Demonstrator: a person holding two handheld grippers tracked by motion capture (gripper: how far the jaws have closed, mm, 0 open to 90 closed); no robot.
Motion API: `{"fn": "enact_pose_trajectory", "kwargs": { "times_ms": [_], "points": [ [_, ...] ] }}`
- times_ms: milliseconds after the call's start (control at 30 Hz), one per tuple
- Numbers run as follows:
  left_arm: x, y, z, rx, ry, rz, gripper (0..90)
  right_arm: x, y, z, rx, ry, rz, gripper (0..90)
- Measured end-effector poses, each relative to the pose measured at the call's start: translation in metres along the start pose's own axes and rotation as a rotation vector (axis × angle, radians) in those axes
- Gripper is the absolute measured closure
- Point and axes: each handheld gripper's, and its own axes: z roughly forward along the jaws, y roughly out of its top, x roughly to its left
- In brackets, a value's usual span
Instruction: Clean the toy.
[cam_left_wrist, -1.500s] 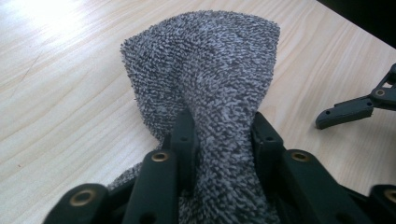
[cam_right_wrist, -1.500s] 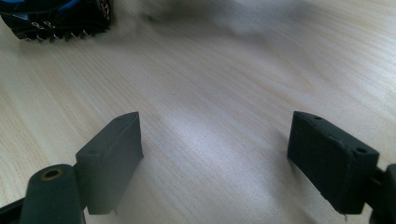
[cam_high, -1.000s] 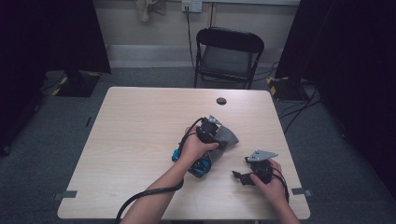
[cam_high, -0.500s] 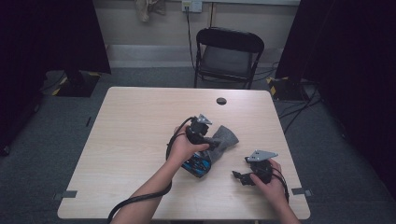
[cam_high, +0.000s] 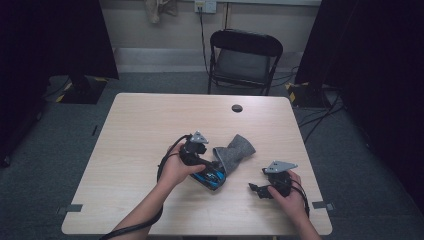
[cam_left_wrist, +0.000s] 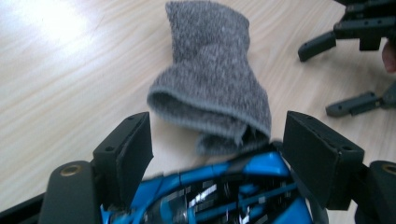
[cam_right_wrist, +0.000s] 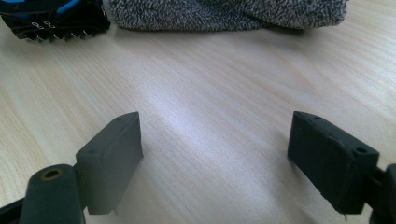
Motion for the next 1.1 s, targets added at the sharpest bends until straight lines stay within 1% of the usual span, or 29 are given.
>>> {"fn": "enact_pose_trajectory", "kwargs": {
  "times_ms": [133, 200, 267, 367, 433, 567, 633, 767, 867, 933, 967, 1000, 1033, 1100],
  "points": [
    [0.002, -0.014, -0.005, -0.001, 0.008, -0.001, 23.9, 0.000, 0.000, 0.000, 0.000, 0.000, 0.000, 17.3],
    [0.002, -0.022, -0.005, 0.000, 0.006, -0.013, 23.5, 0.000, 0.000, 0.000, 0.000, 0.000, 0.000, 17.3],
    [0.002, -0.029, -0.005, 0.011, 0.006, -0.011, 23.0, 0.000, 0.000, 0.000, 0.000, 0.000, 0.000, 17.3],
    [0.002, -0.035, -0.006, 0.014, 0.007, -0.004, 22.5, 0.000, 0.000, 0.000, 0.000, 0.001, 0.000, 17.3],
    [0.002, -0.038, -0.006, 0.013, 0.003, -0.002, 22.2, 0.000, 0.000, 0.000, 0.001, -0.001, 0.000, 17.3],
    [0.003, -0.044, -0.006, 0.013, 0.009, -0.009, 21.2, 0.000, 0.000, 0.000, 0.001, 0.000, 0.000, 17.3],
    [0.004, -0.047, -0.005, 0.021, 0.015, 0.003, 21.2, 0.000, 0.000, 0.000, 0.002, 0.000, 0.000, 17.3],
    [0.004, -0.051, -0.004, 0.027, 0.023, 0.012, 20.7, 0.000, 0.000, 0.000, 0.002, 0.000, -0.001, 17.3],
    [0.005, -0.053, -0.003, 0.026, 0.028, 0.026, 20.2, -0.001, 0.001, 0.000, 0.008, 0.014, -0.011, 17.2],
    [0.005, -0.053, -0.003, 0.032, 0.035, 0.028, 19.8, -0.002, 0.004, 0.000, 0.029, 0.020, -0.021, 20.3],
    [0.005, -0.054, -0.003, 0.039, 0.045, 0.034, 19.5, -0.003, 0.006, -0.001, 0.045, 0.027, -0.035, 21.9],
    [0.006, -0.055, -0.002, 0.052, 0.055, 0.041, 19.3, -0.003, 0.009, -0.001, 0.054, 0.021, -0.050, 21.8],
    [0.006, -0.057, -0.002, 0.044, 0.056, 0.046, 18.2, -0.004, 0.013, -0.002, 0.053, 0.018, -0.060, 21.8],
    [0.005, -0.057, -0.001, 0.037, 0.052, 0.045, 16.1, -0.006, 0.021, -0.003, 0.044, 0.034, -0.063, 21.7]
  ]
}}
